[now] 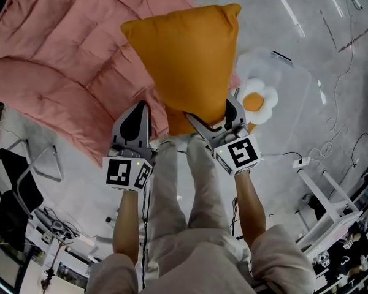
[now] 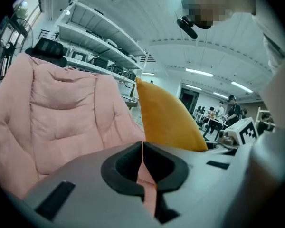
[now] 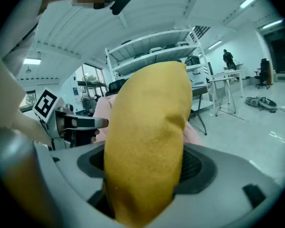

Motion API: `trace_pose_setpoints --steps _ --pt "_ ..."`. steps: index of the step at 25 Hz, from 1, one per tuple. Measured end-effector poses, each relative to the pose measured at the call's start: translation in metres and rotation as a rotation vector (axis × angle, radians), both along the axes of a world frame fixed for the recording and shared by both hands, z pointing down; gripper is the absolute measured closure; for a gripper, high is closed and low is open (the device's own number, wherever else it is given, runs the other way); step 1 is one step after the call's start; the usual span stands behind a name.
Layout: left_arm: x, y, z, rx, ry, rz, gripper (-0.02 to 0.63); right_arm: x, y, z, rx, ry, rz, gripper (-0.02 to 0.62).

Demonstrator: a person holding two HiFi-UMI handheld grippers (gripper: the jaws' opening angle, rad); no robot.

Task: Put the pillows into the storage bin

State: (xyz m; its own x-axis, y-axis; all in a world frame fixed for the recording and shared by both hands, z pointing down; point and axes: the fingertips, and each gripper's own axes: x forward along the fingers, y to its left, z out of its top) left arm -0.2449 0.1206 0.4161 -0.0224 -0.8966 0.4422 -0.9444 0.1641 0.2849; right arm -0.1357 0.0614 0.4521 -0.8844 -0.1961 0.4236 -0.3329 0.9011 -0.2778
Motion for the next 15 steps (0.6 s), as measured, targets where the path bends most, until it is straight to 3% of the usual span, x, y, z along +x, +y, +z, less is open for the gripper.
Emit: trace_pose_setpoints --steps 5,15 --pt "0.068 -0.053 0.008 0.0 0.007 0.135 0.591 0.092 -0.034 -0.005 0.007 0.005 0.145 0.216" --pt "0.219 -0.134 0.026 -0.008 0.022 0.409 0.591 0.288 -0.086 0.047 -0.045 0.119 0.492 0.213"
